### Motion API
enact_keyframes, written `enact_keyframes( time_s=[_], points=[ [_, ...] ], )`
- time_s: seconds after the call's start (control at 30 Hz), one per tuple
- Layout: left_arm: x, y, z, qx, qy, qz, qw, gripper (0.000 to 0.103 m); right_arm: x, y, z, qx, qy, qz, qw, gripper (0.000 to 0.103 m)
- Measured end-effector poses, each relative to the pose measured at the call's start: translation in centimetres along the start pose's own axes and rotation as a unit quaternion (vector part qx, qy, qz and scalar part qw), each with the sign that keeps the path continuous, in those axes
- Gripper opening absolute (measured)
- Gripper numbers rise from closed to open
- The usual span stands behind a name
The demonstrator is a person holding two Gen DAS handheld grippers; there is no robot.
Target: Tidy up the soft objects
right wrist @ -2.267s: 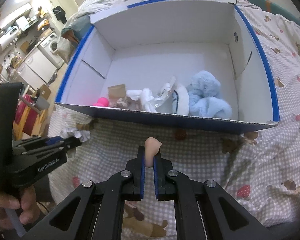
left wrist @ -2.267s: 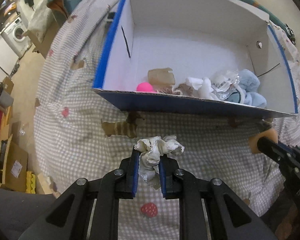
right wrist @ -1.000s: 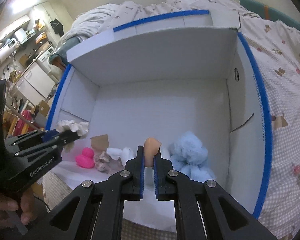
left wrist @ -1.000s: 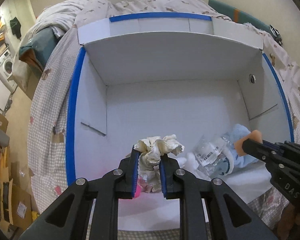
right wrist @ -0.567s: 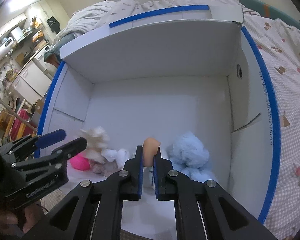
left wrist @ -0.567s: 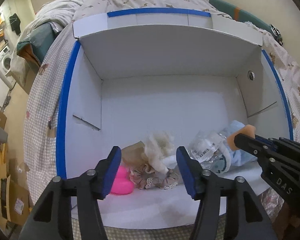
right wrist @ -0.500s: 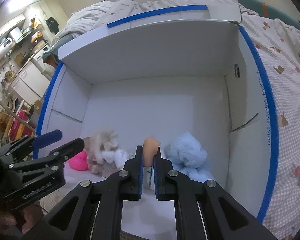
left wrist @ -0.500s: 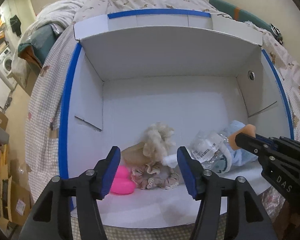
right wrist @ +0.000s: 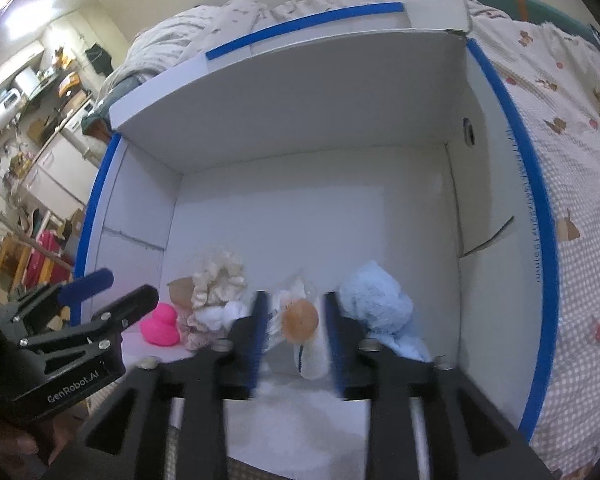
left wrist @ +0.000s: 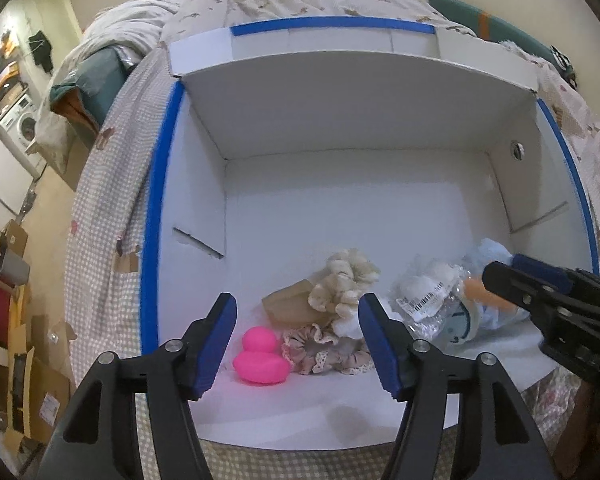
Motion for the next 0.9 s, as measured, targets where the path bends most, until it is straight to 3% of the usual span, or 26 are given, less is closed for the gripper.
enact_keyframes(
  time_s=[0.03, 0.2, 0.37, 0.43, 0.5, 0.63, 0.9],
  points=[
    [-0.1, 0.1, 0.0, 0.001, 0.000, 0.002, 1.0000, 0.060, 0.2, 0.1, 0.1, 0.004, 0.004, -0.008, 1.000, 0.076],
    [-0.2, 0.1, 0.3, 0.009, 0.003, 0.004, 0.9999, 0.060, 0.9, 0.6, 1.0, 0.028, 0.015, -0.036, 0.999, 0.079],
    [-0.3, 0.3, 2.0, 0.026, -0.015, 0.011, 0.9995, 0.062, 0.8, 1.2, 2.0, 0.055, 0.018, -0.040, 0.998, 0.103],
    [-0.6, 0.4, 2.9, 0.037, -0.010, 0.009, 0.9992, 0.081, 0.5, 1.4, 2.6, 0.064, 0.022, -0.039, 0.997, 0.103],
    [-1.1, 0.3, 3.6, 0.043, -0.003, 0.013, 0.9990, 0.087, 0.5, 1.3, 3.4, 0.073, 0.020, -0.039, 0.996, 0.103],
    [-3.0, 0.1, 4.5, 0.034, -0.002, 0.041, 0.9986, 0.088, 0.4, 1.0, 5.1, 0.090, 0.000, -0.034, 0.995, 0.103],
    [-5.5, -1.6, 8.8, 0.092, -0.011, 0.071, 0.9932, 0.090, -0.7, -0.2, 9.5, 0.135, -0.026, -0.014, 0.990, 0.103]
  ],
)
Point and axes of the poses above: each gripper's, at about its wrist camera, not at the fingertips, and z roughly against the way its jaws point, x to its right, y to its top, the point moved 3 cm from there along -z, roughly the way its jaws point, and after that the axes turned 8 degrees about z, right-handed, at the moved point
